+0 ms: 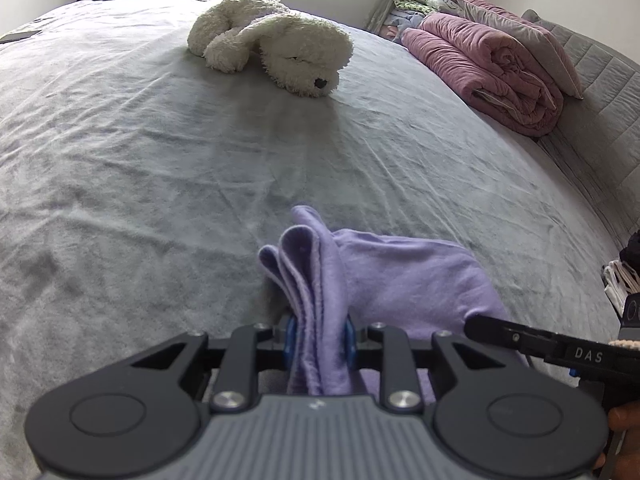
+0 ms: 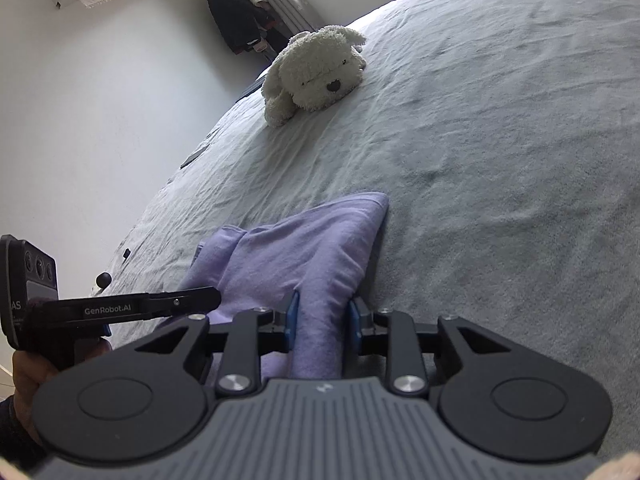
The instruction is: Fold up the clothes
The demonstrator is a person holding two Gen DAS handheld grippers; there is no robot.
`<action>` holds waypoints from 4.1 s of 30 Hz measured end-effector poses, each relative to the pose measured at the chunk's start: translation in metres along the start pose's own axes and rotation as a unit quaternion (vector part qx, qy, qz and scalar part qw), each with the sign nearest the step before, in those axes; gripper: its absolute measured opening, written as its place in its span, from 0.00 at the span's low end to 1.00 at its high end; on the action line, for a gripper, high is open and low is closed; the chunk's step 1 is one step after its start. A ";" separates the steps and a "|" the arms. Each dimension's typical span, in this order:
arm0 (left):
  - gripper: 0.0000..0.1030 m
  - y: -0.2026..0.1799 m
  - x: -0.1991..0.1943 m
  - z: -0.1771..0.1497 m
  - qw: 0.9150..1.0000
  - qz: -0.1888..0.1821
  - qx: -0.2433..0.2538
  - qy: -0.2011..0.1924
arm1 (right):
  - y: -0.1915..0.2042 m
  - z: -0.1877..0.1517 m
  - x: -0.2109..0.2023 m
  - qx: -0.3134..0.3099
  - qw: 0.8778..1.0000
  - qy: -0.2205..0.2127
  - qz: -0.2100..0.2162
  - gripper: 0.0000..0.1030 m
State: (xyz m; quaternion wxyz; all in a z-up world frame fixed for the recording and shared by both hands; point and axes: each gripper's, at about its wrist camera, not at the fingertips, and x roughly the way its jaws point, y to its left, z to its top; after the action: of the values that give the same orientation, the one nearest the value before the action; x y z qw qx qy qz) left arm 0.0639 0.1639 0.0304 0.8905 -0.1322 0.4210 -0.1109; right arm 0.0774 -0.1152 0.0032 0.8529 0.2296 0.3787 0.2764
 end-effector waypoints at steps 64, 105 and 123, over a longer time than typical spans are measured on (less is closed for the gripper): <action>0.29 -0.022 0.015 0.004 0.995 0.055 0.080 -0.017 | -0.009 0.005 0.015 0.004 1.000 -0.021 0.017 0.22; 0.25 -0.037 0.020 0.002 0.989 0.084 0.116 -0.028 | 0.008 -0.010 0.010 -0.057 0.998 -0.023 -0.013 0.15; 0.19 -0.062 0.024 0.003 0.983 0.141 0.118 -0.028 | 0.018 -0.015 0.010 -0.089 0.995 -0.035 -0.038 0.15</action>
State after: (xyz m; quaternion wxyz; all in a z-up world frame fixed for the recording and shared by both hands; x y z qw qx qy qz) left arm 0.0753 0.0989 0.0352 0.9181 0.0310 0.3940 -0.0296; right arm 0.0656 -0.0927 -0.0003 0.8926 0.1478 0.3308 0.2682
